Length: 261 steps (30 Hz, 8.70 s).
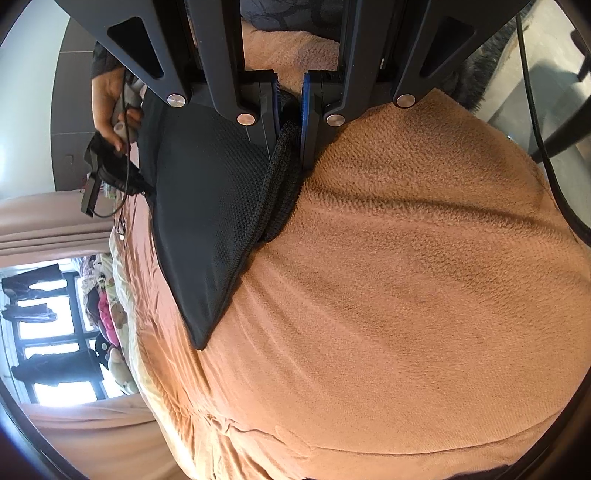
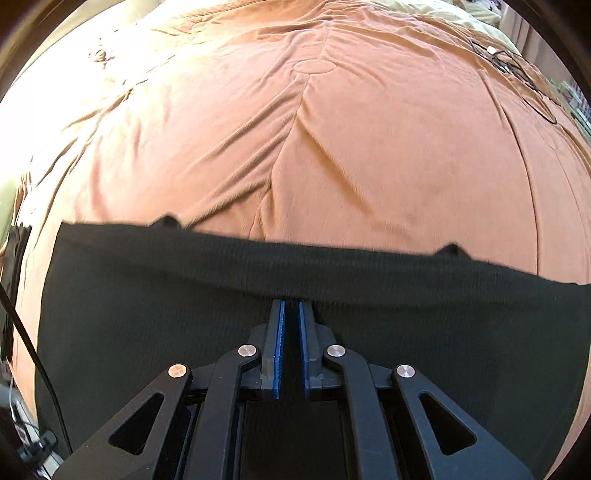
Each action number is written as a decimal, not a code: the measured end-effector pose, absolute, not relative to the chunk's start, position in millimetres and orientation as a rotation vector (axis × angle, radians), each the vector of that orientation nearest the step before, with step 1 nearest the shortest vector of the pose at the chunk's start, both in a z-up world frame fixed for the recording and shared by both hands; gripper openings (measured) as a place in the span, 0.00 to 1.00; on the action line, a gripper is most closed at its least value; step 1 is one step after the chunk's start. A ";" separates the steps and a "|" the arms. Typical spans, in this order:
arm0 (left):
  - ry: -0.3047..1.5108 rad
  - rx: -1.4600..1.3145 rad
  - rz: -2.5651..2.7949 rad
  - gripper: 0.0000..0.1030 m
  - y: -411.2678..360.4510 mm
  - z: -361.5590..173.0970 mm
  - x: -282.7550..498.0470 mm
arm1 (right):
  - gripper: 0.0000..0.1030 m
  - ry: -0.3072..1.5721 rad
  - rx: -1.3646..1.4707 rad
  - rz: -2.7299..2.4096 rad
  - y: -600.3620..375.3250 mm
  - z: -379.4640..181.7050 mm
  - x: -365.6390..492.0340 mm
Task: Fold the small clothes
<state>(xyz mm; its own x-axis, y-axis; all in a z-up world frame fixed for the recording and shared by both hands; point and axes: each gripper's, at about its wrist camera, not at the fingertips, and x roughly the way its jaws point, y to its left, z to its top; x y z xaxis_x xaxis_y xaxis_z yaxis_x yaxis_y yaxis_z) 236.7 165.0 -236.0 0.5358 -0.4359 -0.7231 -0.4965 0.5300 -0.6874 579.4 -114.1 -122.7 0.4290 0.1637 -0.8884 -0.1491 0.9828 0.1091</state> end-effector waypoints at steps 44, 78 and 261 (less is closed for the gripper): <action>0.910 -0.611 -0.546 0.08 -46.1 -25.2 330.1 | 0.07 1.017 0.273 0.378 -176.8 -79.2 302.3; 1.308 -0.272 -0.915 0.37 -352.3 -116.2 327.4 | 0.71 0.899 0.399 0.200 -388.3 -74.0 215.4; 0.506 -0.470 -0.209 0.06 146.9 92.5 262.1 | 0.09 0.524 0.055 0.840 -205.5 91.1 277.5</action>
<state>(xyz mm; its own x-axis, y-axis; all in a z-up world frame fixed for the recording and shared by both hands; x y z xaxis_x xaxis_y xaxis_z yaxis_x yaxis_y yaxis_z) 262.1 146.9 92.5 0.8566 -0.3048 -0.4163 0.0771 0.8734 -0.4809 277.5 -205.5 91.1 0.5493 0.7221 -0.4207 -0.6953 0.6741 0.2492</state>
